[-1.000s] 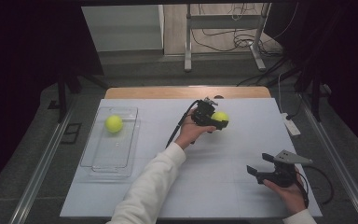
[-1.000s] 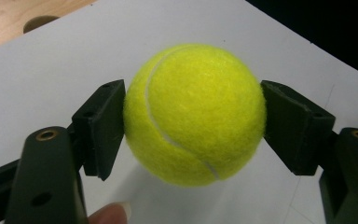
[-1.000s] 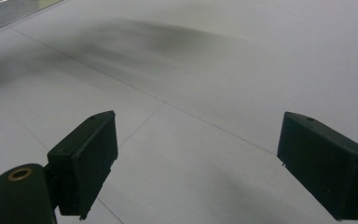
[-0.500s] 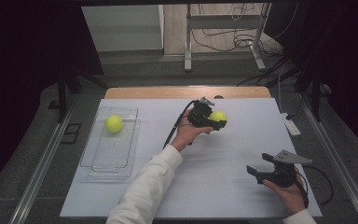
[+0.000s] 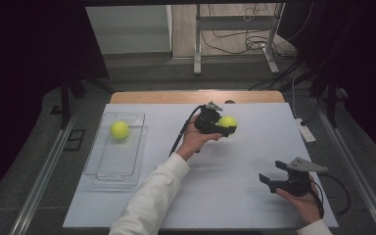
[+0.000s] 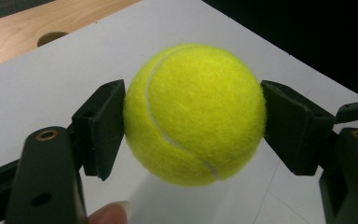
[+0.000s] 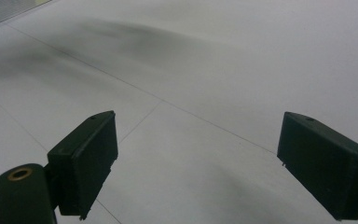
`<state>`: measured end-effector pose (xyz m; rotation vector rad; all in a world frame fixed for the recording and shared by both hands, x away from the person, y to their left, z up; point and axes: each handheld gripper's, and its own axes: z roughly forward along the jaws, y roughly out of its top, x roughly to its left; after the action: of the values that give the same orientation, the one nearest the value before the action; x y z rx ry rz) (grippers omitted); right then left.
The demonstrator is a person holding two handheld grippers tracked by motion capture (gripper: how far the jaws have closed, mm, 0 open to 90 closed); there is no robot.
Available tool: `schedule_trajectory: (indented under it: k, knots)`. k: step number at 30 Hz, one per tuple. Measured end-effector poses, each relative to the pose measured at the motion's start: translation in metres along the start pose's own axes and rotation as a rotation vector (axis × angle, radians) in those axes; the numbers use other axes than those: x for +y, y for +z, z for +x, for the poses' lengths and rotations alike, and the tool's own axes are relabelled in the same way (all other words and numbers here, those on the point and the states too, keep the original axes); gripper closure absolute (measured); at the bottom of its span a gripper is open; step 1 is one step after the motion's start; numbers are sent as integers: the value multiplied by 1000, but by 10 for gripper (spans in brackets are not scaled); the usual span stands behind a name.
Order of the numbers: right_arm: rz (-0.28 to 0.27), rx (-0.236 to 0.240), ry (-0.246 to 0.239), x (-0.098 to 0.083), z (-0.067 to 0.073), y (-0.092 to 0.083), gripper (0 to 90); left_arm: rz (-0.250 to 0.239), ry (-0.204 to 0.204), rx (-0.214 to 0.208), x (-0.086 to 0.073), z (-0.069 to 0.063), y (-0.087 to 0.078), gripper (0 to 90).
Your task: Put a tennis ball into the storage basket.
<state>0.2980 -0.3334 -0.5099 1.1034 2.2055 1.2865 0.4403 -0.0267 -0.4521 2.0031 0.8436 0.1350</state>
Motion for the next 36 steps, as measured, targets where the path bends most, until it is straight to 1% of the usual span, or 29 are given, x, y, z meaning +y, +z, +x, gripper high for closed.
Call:
schedule_trajectory:
  k: [7,22,30,36]
  knots:
    - [1,-1,-1,0,0,0,127,-7,-1,-7,-3,-1,-3,273]
    - [4,-3,0,0,0,1,127,-32,-4,-4,-6,0,-13,273]
    - [5,-4,1,0,0,1,127,-54,-11,-1,-9,-1,-23,273]
    - [6,-6,-1,0,0,1,127,-70,-7,-2,-10,-2,-31,273]
